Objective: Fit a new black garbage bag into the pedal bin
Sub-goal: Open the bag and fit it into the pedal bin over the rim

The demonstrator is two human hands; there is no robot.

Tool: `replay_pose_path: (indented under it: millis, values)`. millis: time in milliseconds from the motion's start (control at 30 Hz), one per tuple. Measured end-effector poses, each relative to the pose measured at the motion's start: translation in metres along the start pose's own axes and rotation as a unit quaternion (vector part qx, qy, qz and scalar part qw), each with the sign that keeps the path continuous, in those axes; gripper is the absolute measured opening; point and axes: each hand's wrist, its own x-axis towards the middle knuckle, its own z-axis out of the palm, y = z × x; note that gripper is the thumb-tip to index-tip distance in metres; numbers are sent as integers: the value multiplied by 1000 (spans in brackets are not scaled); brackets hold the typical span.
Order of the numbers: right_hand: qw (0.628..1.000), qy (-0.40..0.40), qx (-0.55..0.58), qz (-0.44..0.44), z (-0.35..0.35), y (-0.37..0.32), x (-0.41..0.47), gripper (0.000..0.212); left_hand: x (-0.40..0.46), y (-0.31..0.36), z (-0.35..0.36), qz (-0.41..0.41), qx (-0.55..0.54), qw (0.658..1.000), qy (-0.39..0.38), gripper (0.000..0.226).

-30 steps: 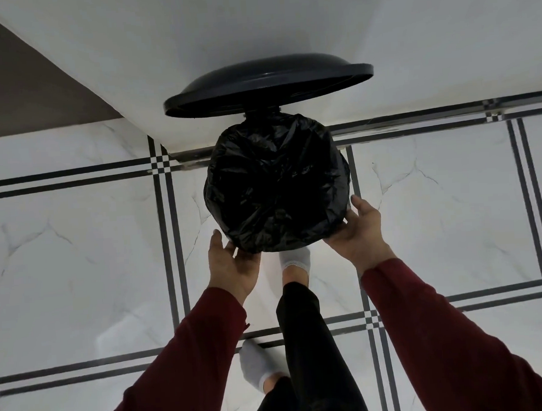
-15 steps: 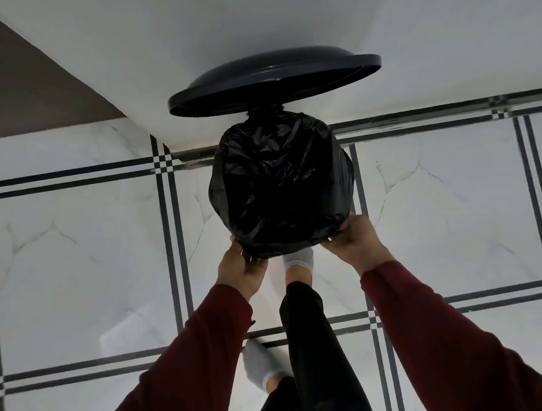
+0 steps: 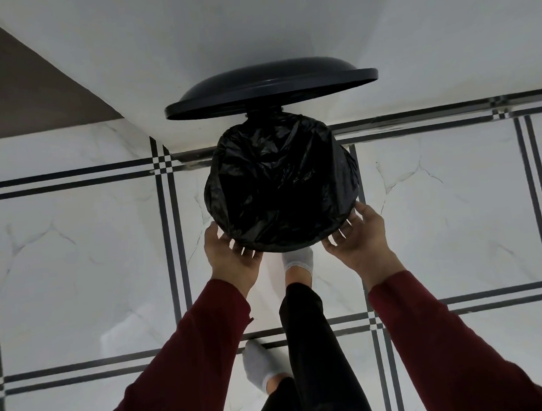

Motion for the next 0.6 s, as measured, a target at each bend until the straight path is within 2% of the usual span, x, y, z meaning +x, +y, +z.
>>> replay_pose_path:
  millis: [100, 333, 400, 500, 600]
  values:
    - [1000, 2, -22, -15, 4, 4, 0, 10, -1, -3, 1, 46, 54, 997, 15, 44]
    - [996, 10, -73, -41, 4, -9, 16, 41, 1, 10, 1, 41, 145, 987, 49, 20]
    - [994, 16, -92, -51, 3, -13, 17, 35, 2, 15, 3, 39, 137, 989, 35, 18]
    - [993, 34, -99, -60, 1, -15, 19, 21, 1, 17, 4, 29, 103, 994, 27, 27]
    - [996, 33, -79, -29, 2, -19, 19, 34, -2, 18, 8, 1, 91, 996, 16, 42]
